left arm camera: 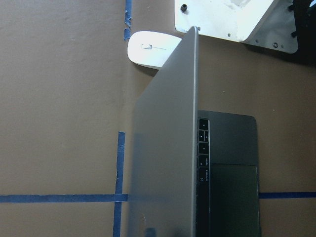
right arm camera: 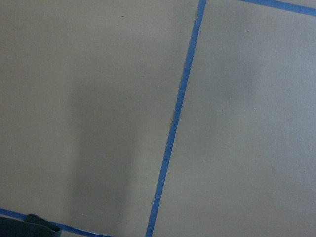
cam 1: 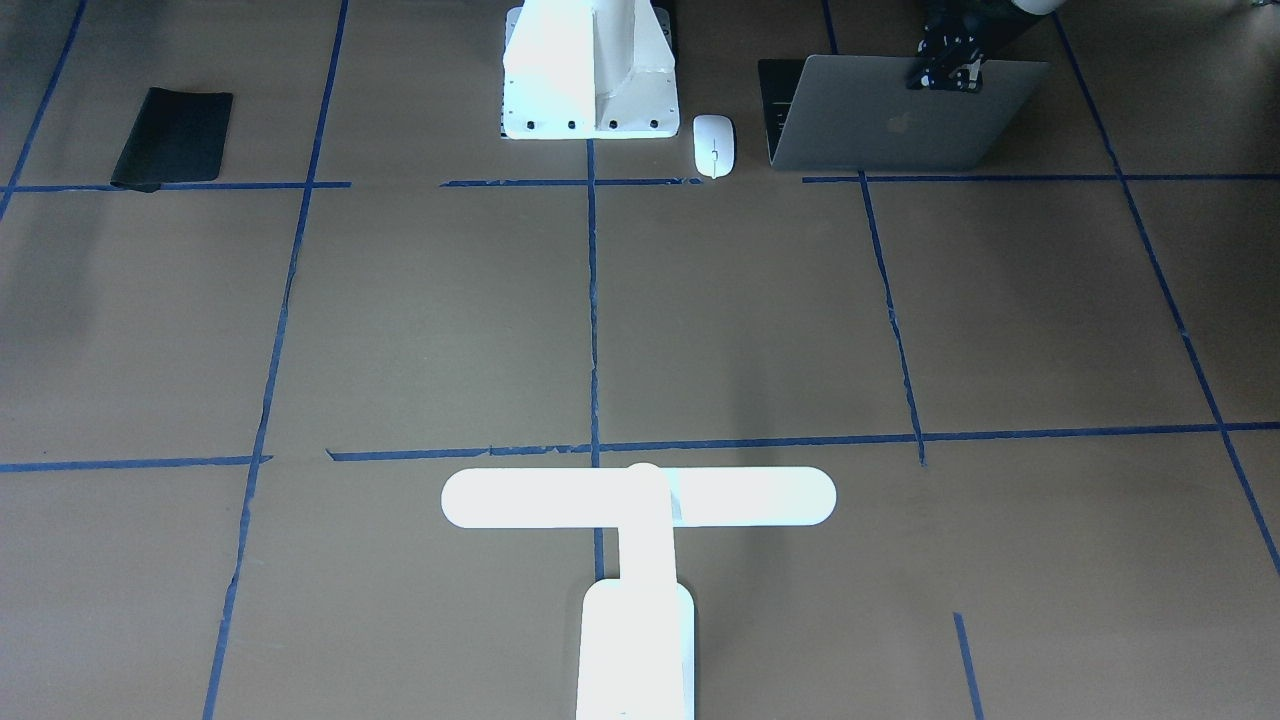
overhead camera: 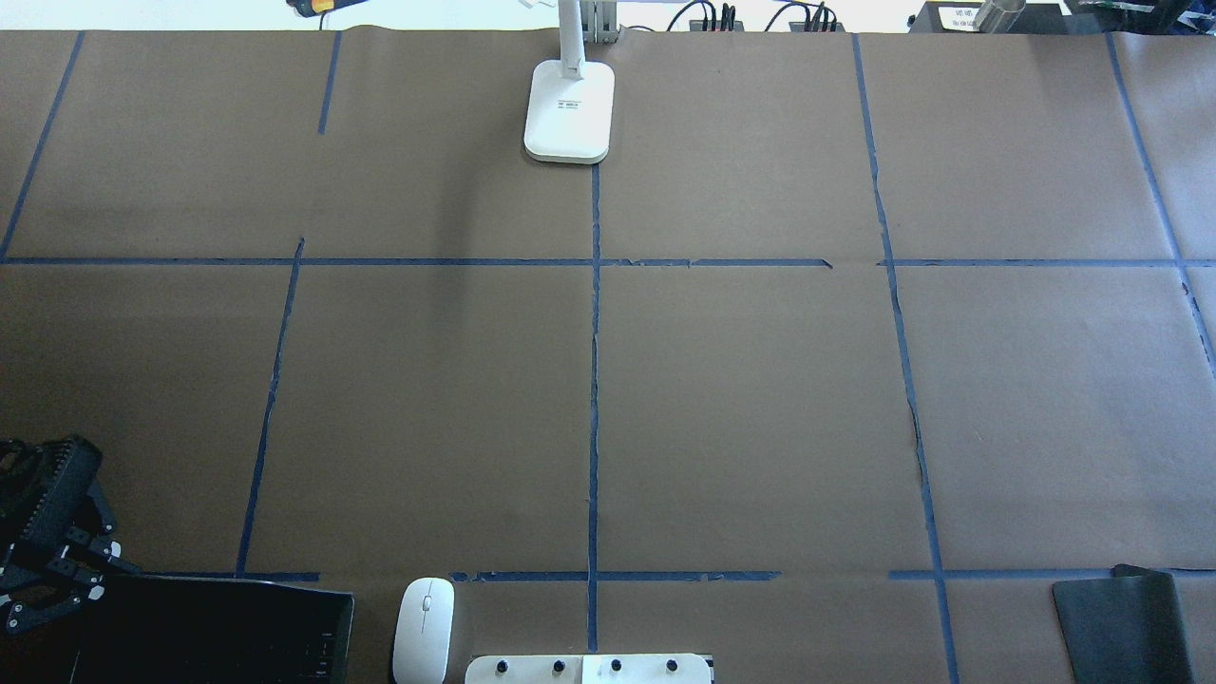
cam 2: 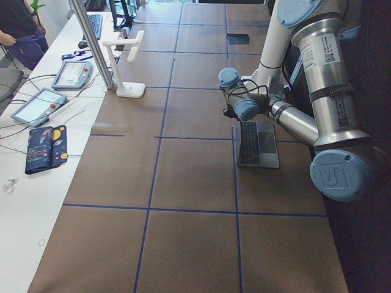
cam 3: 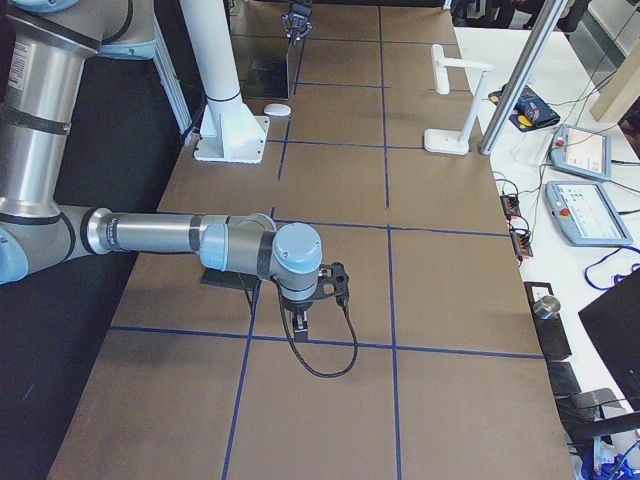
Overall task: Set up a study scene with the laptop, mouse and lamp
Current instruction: 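Carry the laptop with the left gripper beside the white lamp, opening the lid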
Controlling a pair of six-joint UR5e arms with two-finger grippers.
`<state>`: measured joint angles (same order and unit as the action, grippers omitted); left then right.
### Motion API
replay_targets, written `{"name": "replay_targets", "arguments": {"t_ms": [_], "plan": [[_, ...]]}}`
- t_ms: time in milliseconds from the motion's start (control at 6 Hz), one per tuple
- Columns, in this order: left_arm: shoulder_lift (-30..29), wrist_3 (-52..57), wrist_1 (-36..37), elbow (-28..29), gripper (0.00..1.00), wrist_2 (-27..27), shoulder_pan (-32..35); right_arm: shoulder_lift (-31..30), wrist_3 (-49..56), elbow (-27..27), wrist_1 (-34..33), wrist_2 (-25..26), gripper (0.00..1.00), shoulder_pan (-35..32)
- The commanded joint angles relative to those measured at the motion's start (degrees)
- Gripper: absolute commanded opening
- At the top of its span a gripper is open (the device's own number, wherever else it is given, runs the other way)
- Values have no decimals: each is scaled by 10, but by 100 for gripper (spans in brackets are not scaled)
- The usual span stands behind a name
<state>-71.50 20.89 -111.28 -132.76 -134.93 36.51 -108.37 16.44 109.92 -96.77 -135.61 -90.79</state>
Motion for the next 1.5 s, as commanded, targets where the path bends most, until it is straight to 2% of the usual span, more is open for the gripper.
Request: {"name": "replay_targets", "arguments": {"t_ms": [0, 333, 500, 667, 1000, 1167, 1333], "plan": [[-4, 1, 0, 0, 0, 2, 7, 0, 1, -1, 1, 0, 100, 0], [-31, 2, 0, 0, 0, 3, 34, 0, 1, -1, 1, 0, 100, 0], [-44, 47, 1, 2, 0, 5, 52, 0, 1, -1, 1, 0, 100, 0], [-78, 90, 37, 7, 0, 5, 85, 0, 1, -1, 0, 0, 100, 0], [-230, 134, 213, 15, 0, 6, 124, 0, 0, -1, 0, 0, 100, 0], [-296, 162, 254, 47, 0, 6, 151, 0, 0, -1, 0, 0, 100, 0], [-345, 165, 255, 91, 0, 21, 164, 0, 0, -1, 0, -1, 100, 0]]}}
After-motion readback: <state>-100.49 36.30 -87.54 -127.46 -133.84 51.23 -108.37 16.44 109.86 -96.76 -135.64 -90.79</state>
